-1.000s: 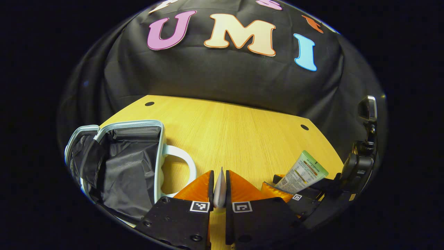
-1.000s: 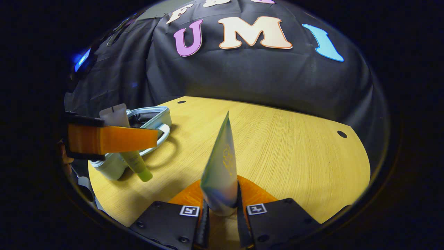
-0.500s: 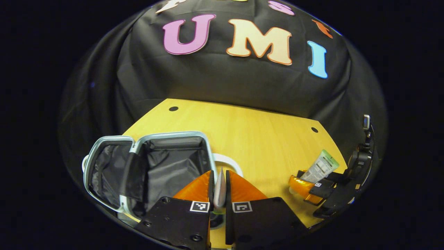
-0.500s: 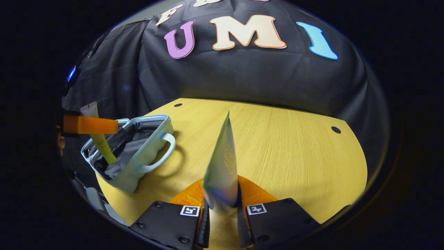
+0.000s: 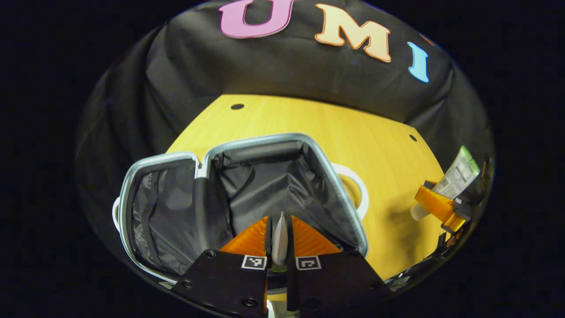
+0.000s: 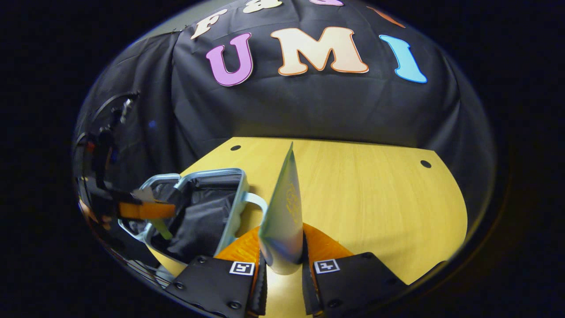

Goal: First open the suitcase, pack the skin care products into it, and then close the suitcase.

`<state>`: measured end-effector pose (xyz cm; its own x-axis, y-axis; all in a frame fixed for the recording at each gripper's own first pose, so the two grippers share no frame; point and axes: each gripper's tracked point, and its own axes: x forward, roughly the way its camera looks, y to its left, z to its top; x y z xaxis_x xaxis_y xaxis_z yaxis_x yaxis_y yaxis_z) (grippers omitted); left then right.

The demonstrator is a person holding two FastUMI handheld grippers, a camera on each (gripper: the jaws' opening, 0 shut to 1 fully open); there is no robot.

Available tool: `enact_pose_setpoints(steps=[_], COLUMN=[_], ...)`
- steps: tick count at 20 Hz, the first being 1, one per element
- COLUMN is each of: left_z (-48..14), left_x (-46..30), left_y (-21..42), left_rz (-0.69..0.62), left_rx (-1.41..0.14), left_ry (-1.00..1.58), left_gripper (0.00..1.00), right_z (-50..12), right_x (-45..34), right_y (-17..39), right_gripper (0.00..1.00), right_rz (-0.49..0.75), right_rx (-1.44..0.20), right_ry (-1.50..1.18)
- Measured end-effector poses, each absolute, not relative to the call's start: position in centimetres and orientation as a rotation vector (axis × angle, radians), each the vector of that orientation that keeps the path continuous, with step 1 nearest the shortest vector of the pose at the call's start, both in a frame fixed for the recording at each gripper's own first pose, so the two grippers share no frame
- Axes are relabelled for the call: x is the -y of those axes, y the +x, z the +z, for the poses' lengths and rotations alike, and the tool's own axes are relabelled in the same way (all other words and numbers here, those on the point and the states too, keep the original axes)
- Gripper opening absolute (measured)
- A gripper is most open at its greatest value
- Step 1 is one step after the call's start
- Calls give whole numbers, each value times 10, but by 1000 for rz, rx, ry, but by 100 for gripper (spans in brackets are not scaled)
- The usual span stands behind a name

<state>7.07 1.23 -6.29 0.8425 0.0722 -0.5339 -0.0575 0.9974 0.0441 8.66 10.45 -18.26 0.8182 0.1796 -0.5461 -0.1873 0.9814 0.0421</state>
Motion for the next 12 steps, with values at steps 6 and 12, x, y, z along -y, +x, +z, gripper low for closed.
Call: enact_pose_setpoints(steps=[6, 12], left_z=[-120, -122], left_x=[-26, -37], left_y=[63, 65], left_rz=[67, 62], left_rx=[-767, -803], left_ry=[-49, -109], left_gripper=[10, 16], right_z=[-194, -210], right_x=[-180, -241], right_y=[68, 51], right_gripper=[35, 34], right_rz=[282, 394], right_rx=[-655, -729], right_ry=[3, -6])
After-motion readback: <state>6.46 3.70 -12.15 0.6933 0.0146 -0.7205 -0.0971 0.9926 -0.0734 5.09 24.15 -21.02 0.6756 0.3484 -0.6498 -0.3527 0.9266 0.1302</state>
